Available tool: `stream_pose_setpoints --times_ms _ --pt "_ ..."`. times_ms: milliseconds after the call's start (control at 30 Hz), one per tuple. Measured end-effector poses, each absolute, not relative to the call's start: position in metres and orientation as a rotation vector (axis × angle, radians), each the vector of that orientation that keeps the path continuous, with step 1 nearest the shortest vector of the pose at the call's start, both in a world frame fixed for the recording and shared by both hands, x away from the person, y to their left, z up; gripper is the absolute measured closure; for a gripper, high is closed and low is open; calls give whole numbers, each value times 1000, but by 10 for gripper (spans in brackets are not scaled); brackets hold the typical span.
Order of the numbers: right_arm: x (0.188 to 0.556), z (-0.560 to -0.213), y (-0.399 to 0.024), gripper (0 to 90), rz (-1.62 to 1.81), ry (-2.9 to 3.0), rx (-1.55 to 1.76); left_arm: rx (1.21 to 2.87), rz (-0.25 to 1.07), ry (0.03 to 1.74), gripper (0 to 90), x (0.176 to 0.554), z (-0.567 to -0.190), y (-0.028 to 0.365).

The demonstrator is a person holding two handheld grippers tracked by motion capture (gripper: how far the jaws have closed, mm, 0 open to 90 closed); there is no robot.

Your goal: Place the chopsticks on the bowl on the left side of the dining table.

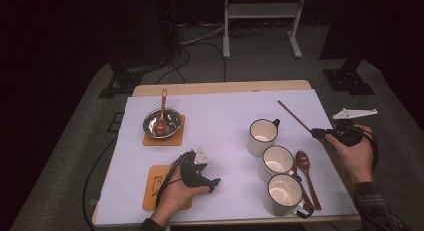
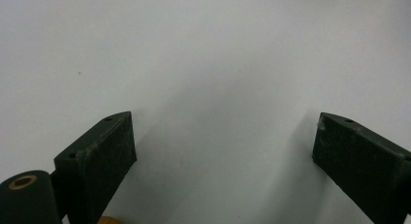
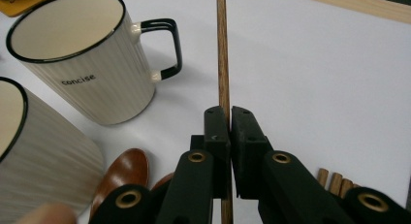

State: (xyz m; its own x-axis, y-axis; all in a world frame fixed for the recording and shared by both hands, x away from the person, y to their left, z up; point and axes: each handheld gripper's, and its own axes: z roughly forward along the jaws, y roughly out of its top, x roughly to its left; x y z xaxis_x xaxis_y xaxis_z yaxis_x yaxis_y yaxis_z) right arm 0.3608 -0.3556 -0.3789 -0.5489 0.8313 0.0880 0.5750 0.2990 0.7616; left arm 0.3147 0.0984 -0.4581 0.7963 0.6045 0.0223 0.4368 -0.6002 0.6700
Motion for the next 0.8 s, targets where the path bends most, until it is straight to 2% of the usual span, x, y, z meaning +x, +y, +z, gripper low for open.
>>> stream_pose_setpoints --times_ms 800 --pt "375 -364 -320 852 1182 2367 1120 2300 316 777 72 315 -458 99"
